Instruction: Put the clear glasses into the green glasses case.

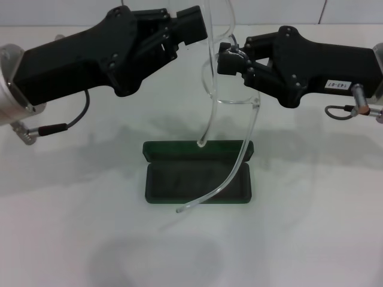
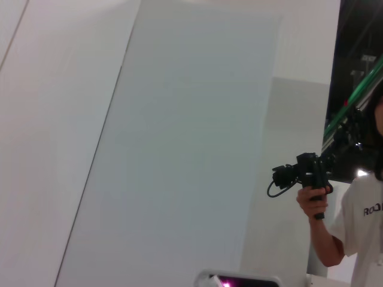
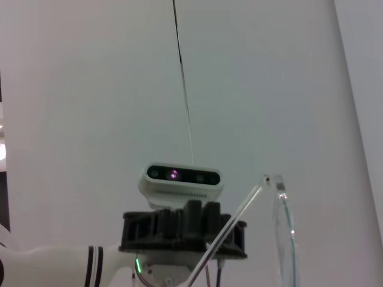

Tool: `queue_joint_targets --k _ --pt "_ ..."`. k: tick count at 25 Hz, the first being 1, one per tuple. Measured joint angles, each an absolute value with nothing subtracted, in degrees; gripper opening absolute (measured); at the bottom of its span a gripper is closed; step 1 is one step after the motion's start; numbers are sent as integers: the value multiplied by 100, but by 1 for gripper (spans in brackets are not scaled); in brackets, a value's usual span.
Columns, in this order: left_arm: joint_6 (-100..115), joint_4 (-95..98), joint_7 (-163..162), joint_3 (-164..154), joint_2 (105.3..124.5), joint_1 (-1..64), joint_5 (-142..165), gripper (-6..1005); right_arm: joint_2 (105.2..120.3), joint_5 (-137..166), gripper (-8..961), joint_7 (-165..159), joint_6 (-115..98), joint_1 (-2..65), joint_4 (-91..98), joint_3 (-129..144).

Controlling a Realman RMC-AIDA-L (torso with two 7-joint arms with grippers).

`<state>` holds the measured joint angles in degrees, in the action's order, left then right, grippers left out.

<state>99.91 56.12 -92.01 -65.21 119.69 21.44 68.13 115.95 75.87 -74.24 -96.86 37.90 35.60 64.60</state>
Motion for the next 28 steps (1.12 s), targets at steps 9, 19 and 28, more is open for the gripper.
queue_joint_targets --k 9,19,28 --pt "10055 5651 -9203 -6488 11951 2140 6745 51 11601 7571 104 -7274 -9681 3809 3402 6476" --pt "10064 5616 -9189 -6590 11968 2181 6768 50 11619 7445 104 -7199 -9628 3984 3293 6660" --pt "10063 5415 -9033 -6592 11970 2179 6747 50 11619 7325 105 -7162 -9669 4039 3234 6768"
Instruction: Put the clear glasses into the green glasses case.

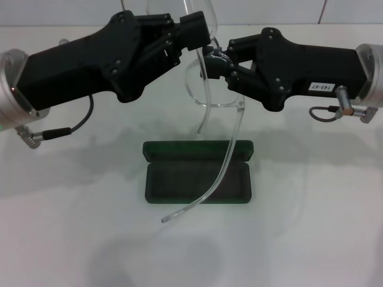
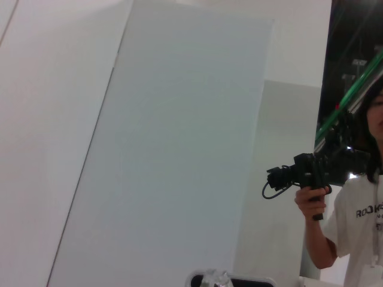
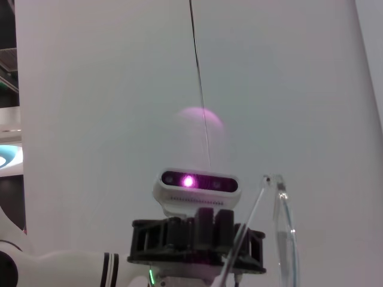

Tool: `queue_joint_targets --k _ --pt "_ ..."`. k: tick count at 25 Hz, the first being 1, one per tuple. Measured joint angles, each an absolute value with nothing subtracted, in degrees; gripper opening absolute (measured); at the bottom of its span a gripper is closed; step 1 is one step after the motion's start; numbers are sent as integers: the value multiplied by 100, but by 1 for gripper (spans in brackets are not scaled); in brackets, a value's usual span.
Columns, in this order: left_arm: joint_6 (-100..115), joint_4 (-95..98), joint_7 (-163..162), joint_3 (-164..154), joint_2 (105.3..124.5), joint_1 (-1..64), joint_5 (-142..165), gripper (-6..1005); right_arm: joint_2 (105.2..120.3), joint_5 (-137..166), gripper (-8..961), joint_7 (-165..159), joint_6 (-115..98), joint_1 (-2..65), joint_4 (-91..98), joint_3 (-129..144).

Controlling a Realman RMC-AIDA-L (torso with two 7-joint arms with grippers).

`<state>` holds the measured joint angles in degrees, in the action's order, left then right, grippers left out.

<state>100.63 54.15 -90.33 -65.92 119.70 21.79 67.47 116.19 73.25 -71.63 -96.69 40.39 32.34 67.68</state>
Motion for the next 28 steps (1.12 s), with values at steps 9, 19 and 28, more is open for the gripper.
queue_joint_targets --k 9,19,28 --pt "10057 5389 -8949 -6581 11970 2179 6741 49 11619 7315 105 -7163 -9696 4046 3234 6821" --pt "10045 5259 -8852 -6553 11971 2190 6733 49 11619 7308 104 -7163 -9741 4052 3234 6838" --pt "10204 5261 -8819 -6576 11957 2216 6731 48 11616 7189 104 -7093 -9733 3994 3205 6819"
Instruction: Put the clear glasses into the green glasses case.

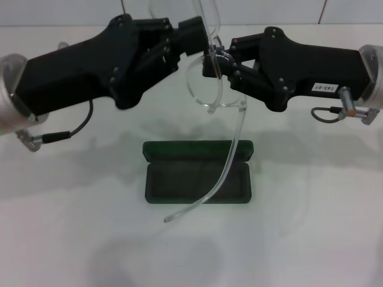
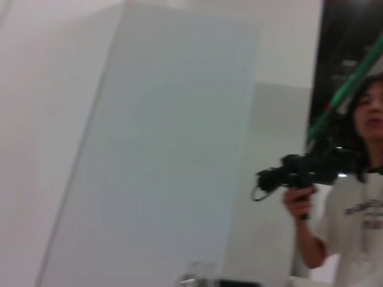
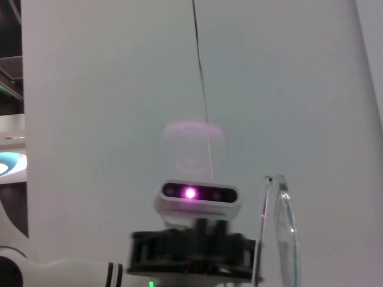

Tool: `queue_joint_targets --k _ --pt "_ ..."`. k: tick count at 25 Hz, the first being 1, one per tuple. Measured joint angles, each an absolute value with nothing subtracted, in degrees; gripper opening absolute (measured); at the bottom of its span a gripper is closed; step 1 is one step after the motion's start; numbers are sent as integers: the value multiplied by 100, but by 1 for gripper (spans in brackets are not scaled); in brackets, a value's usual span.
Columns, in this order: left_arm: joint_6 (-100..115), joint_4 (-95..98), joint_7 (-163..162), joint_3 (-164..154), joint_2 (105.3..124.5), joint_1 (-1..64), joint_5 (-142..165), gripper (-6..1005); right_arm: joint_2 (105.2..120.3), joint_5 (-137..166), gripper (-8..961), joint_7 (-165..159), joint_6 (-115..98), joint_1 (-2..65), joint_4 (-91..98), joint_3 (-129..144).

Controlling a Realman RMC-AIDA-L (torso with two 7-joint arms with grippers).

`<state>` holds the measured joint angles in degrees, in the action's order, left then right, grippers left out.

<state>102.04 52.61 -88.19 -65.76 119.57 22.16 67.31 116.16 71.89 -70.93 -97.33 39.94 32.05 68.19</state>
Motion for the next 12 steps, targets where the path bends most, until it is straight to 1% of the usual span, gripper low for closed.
queue_joint_targets --k 7,12 --pt "10915 5367 -8694 -6515 11909 2184 6646 47 11562 6892 104 -7011 -9765 3756 3199 6666" --pt "11017 5338 -8611 -6512 11876 2091 6669 47 11559 6615 105 -7001 -10389 3469 3137 5824"
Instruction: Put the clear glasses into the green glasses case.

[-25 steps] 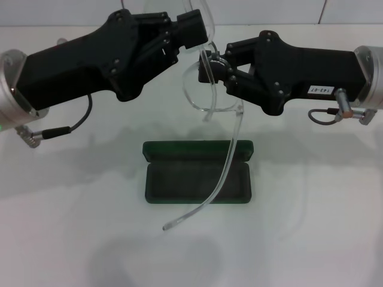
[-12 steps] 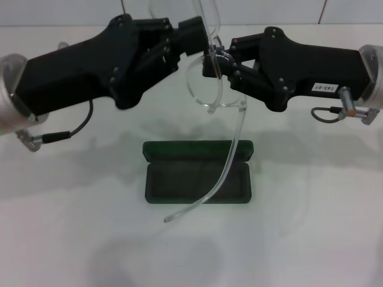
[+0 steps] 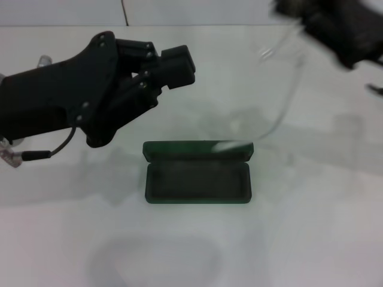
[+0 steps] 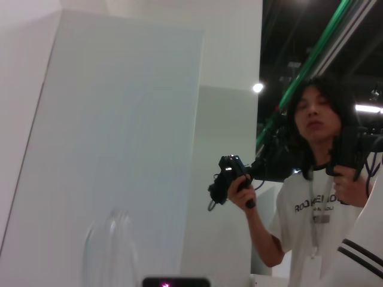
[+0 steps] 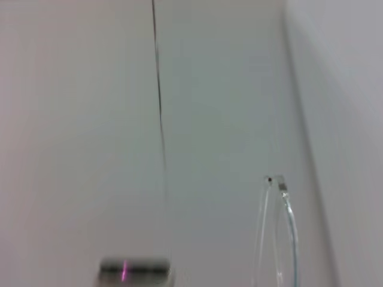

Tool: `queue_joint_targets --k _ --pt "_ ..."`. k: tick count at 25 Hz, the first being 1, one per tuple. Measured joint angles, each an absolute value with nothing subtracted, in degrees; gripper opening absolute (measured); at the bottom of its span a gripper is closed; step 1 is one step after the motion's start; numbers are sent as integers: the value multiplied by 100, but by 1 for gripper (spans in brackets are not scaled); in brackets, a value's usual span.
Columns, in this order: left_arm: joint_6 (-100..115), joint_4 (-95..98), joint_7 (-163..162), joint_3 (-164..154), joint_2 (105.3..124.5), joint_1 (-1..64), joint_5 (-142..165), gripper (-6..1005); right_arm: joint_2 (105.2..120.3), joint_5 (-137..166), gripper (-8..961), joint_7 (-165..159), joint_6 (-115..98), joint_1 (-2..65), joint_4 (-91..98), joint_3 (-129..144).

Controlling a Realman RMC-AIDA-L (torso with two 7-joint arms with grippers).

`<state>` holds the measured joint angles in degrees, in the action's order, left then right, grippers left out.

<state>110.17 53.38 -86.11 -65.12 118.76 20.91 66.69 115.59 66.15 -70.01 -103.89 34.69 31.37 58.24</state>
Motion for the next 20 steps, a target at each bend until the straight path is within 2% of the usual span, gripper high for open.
queue_joint_targets --k 12,20 --pt "11012 5232 -8531 -6729 11951 2087 6798 46 11607 4823 105 -7005 -11155 3468 2206 5571" --pt "11013 5259 -8424 -7721 11966 2341 6424 46 11618 4716 105 -6584 -10865 4177 1513 6189"
